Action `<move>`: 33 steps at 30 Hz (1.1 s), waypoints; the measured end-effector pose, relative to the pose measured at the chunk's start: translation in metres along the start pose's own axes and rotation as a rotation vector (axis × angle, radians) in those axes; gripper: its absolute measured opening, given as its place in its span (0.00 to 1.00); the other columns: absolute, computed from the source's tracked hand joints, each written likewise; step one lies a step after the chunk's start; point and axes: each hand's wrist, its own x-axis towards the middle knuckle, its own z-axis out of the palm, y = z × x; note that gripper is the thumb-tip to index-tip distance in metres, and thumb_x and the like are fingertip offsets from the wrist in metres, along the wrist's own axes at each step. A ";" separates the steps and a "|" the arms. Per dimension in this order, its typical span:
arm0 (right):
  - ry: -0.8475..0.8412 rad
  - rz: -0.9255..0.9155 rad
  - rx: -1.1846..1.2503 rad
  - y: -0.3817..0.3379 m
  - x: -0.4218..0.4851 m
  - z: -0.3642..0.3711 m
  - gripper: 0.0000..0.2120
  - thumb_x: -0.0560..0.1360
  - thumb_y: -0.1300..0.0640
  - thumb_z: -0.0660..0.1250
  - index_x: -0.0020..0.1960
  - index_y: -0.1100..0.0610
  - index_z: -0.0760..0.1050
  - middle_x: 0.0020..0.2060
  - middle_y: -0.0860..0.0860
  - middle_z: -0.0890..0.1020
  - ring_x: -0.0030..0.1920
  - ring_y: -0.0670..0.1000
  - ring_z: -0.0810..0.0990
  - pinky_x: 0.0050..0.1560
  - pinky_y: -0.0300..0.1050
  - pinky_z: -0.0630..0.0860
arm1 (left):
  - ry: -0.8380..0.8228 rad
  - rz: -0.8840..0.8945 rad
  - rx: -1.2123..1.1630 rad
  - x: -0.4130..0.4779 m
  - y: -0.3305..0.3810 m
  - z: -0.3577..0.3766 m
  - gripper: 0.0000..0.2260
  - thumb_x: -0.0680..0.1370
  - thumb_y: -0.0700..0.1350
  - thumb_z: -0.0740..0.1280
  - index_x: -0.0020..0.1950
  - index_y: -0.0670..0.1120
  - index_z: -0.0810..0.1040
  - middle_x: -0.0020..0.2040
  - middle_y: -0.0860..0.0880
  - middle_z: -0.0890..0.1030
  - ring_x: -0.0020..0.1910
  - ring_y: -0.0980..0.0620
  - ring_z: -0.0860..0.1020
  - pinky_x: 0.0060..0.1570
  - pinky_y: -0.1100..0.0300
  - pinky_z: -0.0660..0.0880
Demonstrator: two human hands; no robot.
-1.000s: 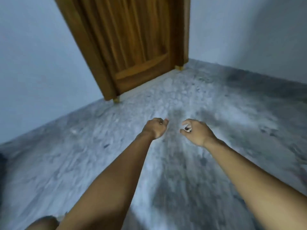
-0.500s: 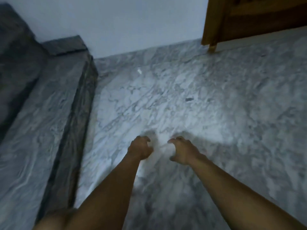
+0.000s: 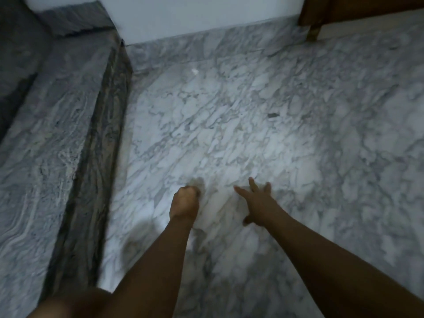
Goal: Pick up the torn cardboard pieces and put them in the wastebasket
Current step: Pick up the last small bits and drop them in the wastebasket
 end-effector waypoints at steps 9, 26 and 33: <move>0.123 0.016 -0.009 0.079 -0.103 0.010 0.36 0.76 0.43 0.67 0.79 0.41 0.54 0.81 0.50 0.50 0.79 0.56 0.53 0.73 0.57 0.64 | -0.047 0.256 -0.238 -0.025 0.150 -0.014 0.05 0.73 0.43 0.68 0.47 0.45 0.82 0.45 0.47 0.81 0.45 0.48 0.80 0.44 0.58 0.75; 0.891 0.984 0.265 0.435 -0.613 -0.052 0.23 0.78 0.43 0.62 0.72 0.46 0.69 0.69 0.49 0.74 0.66 0.54 0.75 0.65 0.53 0.71 | -0.291 1.475 -0.563 -0.384 0.745 -0.067 0.05 0.76 0.45 0.68 0.48 0.51 0.83 0.46 0.51 0.83 0.41 0.52 0.81 0.44 0.59 0.80; 1.210 1.588 0.281 0.484 -0.842 0.071 0.07 0.79 0.52 0.64 0.51 0.55 0.77 0.40 0.55 0.80 0.37 0.58 0.74 0.43 0.48 0.73 | -0.556 1.861 -0.574 -0.655 0.847 -0.026 0.01 0.73 0.43 0.71 0.43 0.48 0.83 0.39 0.52 0.83 0.37 0.54 0.81 0.43 0.52 0.81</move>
